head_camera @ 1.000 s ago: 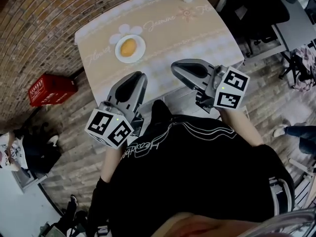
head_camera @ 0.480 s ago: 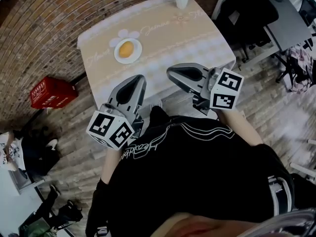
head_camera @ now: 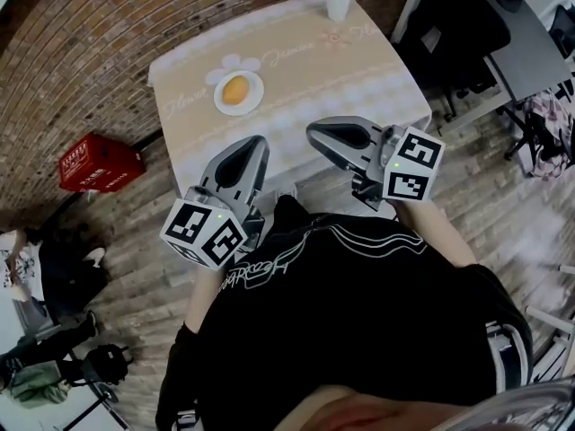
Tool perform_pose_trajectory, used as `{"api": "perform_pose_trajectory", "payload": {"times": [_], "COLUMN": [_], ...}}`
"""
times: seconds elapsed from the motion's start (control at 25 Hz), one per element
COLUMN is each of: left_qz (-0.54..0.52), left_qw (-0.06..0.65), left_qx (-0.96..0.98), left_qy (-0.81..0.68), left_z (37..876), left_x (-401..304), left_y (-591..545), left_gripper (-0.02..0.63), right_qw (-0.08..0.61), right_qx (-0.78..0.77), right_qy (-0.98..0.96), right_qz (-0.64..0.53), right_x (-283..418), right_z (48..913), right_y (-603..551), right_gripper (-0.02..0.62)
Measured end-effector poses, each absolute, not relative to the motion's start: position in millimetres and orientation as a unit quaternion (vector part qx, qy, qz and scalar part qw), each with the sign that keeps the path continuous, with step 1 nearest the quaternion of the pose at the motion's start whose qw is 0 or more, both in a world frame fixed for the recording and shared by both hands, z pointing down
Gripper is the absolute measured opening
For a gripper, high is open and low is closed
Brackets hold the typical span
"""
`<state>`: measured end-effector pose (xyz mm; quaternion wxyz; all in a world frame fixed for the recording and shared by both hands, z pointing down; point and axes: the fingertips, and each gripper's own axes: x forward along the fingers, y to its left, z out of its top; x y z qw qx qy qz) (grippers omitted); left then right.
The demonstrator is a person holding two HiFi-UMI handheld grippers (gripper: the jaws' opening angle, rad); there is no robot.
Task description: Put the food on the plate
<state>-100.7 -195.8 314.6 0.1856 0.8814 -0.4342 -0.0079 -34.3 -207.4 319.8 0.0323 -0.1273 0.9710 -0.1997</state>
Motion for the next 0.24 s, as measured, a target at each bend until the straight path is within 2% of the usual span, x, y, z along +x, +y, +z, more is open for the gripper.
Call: {"api": "perform_pose_trajectory", "payload": {"times": [0.24], "left_qz": [-0.004], "left_qw": [0.184], "left_qx": [0.881], "left_qy": [-0.436], "left_z": [318.4], "left_x": [-101.4], "left_y": [-199.8], "left_gripper": [0.012], "right_qw": [0.031], "right_qx": [-0.130], "right_qy": [0.971], "right_qz": [-0.200], "right_x": [-35.1], "right_z": [323.2], "right_y": [-212.5], "right_gripper": [-0.003]}}
